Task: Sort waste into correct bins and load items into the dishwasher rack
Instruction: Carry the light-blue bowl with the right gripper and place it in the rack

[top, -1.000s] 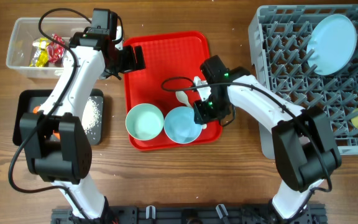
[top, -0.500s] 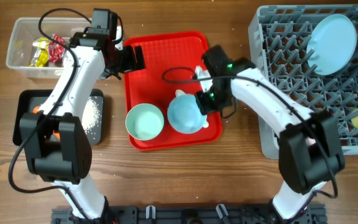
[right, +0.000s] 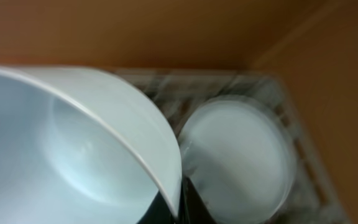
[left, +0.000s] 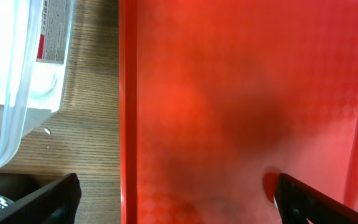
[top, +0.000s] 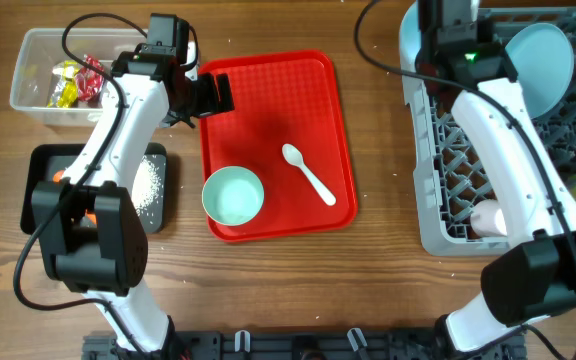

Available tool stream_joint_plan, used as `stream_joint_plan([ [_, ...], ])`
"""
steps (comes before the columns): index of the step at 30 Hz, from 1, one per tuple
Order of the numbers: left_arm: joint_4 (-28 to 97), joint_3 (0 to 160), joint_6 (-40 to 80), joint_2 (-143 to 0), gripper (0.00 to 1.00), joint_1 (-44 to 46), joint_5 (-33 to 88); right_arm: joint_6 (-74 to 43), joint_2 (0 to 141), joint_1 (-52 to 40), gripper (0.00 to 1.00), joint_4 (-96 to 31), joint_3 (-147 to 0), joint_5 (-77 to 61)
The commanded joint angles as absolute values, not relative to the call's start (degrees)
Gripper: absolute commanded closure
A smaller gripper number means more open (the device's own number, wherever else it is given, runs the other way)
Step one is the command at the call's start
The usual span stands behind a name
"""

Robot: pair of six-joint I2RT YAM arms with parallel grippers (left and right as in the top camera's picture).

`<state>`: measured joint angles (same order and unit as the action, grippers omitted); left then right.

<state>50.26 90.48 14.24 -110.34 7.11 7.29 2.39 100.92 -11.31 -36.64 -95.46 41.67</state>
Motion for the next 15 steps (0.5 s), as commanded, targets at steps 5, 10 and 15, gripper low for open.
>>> stream_joint_plan([
  [5,50.2,90.7,14.2,-108.9,0.00,7.2,6.7,33.3,106.9,-7.5,0.96,-19.0,-96.3,57.2],
  [10,50.2,90.7,14.2,-108.9,0.00,7.2,6.7,41.0,113.1,-7.5,0.96,-16.8,-96.3,57.4],
  [15,50.2,90.7,14.2,-108.9,0.00,7.2,6.7,48.1,118.3,-7.5,0.96,-14.6,-96.3,59.7],
])
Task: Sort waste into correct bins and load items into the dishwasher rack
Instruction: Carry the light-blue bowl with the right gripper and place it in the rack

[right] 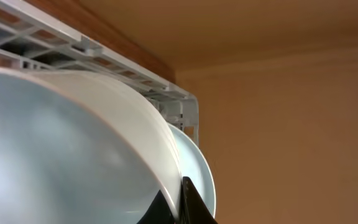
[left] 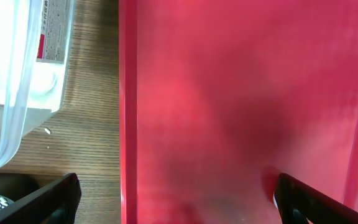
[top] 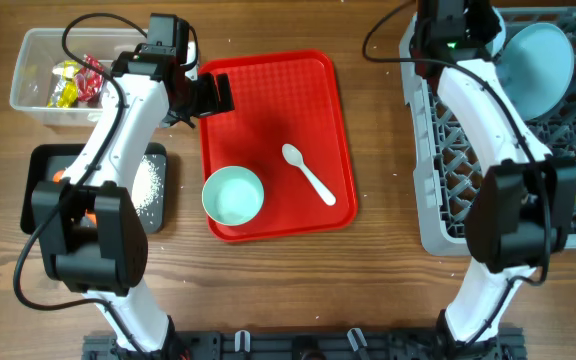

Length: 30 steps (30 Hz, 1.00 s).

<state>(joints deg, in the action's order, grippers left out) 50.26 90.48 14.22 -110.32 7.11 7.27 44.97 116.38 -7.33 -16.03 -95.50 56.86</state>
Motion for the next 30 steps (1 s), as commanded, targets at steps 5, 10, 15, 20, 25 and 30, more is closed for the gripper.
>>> stream_joint_plan([
  [5,50.2,90.7,14.2,-108.9,0.00,7.2,6.7,50.9,120.6,-7.4,0.96,-13.3,-96.3,60.7],
  [10,50.2,90.7,14.2,-108.9,0.00,7.2,6.7,53.4,120.6,-7.4,0.96,-9.4,-96.3,63.9],
  [15,50.2,90.7,14.2,-108.9,0.00,7.2,6.7,52.3,120.6,-7.4,0.96,-9.1,-96.2,64.6],
  [20,50.2,90.7,14.2,-108.9,0.00,7.2,6.7,52.3,121.3,-7.4,0.96,-9.3,-95.1,63.8],
  [25,50.2,90.7,14.2,-108.9,0.00,7.2,6.7,52.4,123.6,-7.4,0.96,-10.0,-95.1,64.2],
  [30,50.2,90.7,14.2,-108.9,0.00,7.2,6.7,52.3,123.6,-7.4,0.96,-9.9,-95.1,64.1],
])
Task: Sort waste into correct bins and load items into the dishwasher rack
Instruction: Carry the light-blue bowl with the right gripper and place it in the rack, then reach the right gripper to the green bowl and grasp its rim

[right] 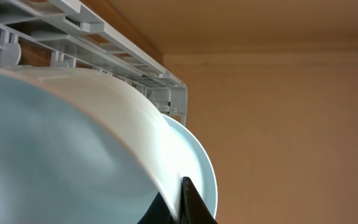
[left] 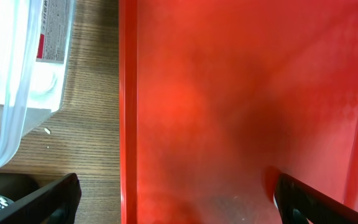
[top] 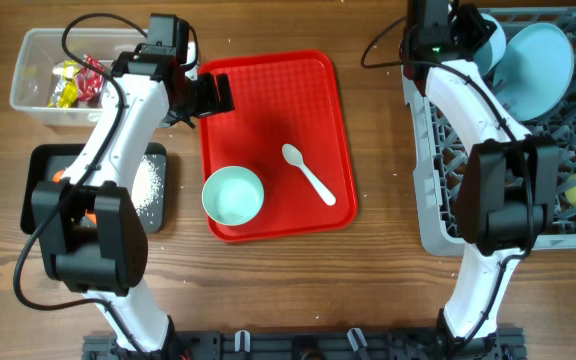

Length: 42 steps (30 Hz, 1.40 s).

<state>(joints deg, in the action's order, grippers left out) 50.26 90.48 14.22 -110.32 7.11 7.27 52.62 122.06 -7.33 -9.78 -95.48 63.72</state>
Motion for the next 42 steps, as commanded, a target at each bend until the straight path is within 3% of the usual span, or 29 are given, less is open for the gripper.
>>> stream_joint_plan([
  [1,50.2,90.7,14.2,-108.9,0.00,7.2,6.7,52.3,123.6,-7.4,0.93,-9.9,-95.1,64.0],
  [6,50.2,90.7,14.2,-108.9,0.00,7.2,6.7,52.5,123.6,-8.3,0.69,-9.9,-95.1,63.0],
  [9,50.2,90.7,14.2,-108.9,0.00,7.2,6.7,52.5,123.6,-9.2,0.32,-9.9,-95.1,63.0],
  [15,50.2,90.7,14.2,-108.9,0.00,7.2,6.7,58.8,123.6,-12.2,0.00,-9.9,-95.1,66.1],
  [23,50.2,90.7,14.2,-108.9,0.00,7.2,6.7,57.7,123.6,-17.4,0.00,-9.9,-95.1,67.0],
  [32,50.2,90.7,14.2,-108.9,0.00,7.2,6.7,36.3,117.3,-24.0,0.00,-14.6,-95.2,58.1],
  [34,50.2,90.7,14.2,-108.9,0.00,7.2,6.7,20.4,112.3,-26.5,0.00,-28.6,-95.2,44.8],
  [36,50.2,90.7,14.2,-108.9,0.00,7.2,6.7,7.9,106.1,-27.0,0.00,-39.4,-95.1,13.6],
  [39,50.2,90.7,14.2,-108.9,0.00,7.2,6.7,18.6,103.7,-27.2,0.00,-51.2,-95.1,-28.4],
  [42,50.2,90.7,14.2,-108.9,0.00,7.2,6.7,16.7,106.3,-27.2,0.00,-65.3,-95.1,-31.2],
])
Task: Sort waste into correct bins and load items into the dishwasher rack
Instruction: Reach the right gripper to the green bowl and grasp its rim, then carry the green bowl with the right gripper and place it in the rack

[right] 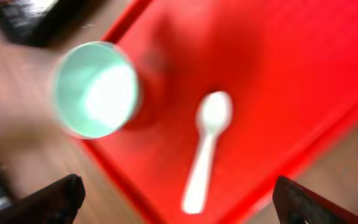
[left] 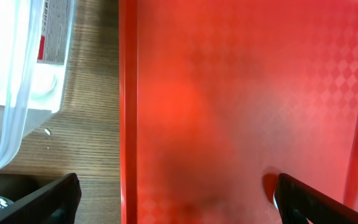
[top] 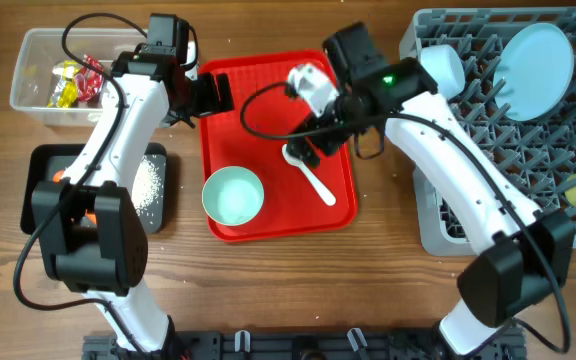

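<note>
A red tray (top: 268, 120) carries a mint cup (top: 233, 195) and a white spoon (top: 308, 172). My right gripper (top: 313, 140) hovers open and empty above the tray, just over the spoon's bowl end. Its wrist view, blurred, shows the cup (right: 95, 89) and the spoon (right: 205, 149) between the wide-apart fingers (right: 48, 202). My left gripper (top: 213, 95) stands open and empty over the tray's far left corner, straddling the tray's left rim (left: 127, 112). The grey dishwasher rack (top: 438, 215) at the right holds a pale bowl (top: 443, 65) and a light blue plate (top: 533, 55).
A clear bin (top: 38, 95) with coloured wrappers sits at the far left, its wall (left: 17, 93) close to the left gripper. A black bin (top: 43, 185) with white grains lies in front of it. A yellow item rests in the rack's right side.
My right gripper, then shut on the pale bowl at the rack's far left corner, has let it go in the rack and now hangs open over the tray's spoon. The left arm has not moved.
My right gripper held the pale bowl over the back of the rack beside the blue plate, then stayed with it at the rack's far left corner. Now the bowl stands in the rack and the gripper is open over the tray. The left gripper stayed open throughout.
</note>
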Available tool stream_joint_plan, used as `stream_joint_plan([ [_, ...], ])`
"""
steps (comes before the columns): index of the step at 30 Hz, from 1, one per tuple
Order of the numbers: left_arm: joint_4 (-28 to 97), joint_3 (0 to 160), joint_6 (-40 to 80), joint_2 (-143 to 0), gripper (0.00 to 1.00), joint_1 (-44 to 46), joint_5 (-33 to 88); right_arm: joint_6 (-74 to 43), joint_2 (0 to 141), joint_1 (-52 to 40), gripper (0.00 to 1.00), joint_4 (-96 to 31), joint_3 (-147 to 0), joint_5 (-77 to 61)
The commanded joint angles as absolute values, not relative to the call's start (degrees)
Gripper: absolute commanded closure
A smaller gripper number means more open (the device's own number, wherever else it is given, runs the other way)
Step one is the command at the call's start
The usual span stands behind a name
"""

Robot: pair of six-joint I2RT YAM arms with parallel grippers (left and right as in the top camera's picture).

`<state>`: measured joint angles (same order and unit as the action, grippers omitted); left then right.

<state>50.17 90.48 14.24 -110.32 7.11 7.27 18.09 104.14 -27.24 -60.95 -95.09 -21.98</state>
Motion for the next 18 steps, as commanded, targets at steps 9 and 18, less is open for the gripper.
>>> stream_joint_plan([
  [9,50.2,90.7,14.2,-108.9,0.00,7.2,6.7,-39.8,107.4,-37.8,0.22,-33.2,-76.4,-21.4],
  [18,50.2,90.7,14.2,-108.9,0.00,7.2,6.7,-45.5,115.0,-42.5,0.78,-31.7,-76.0,-17.6],
])
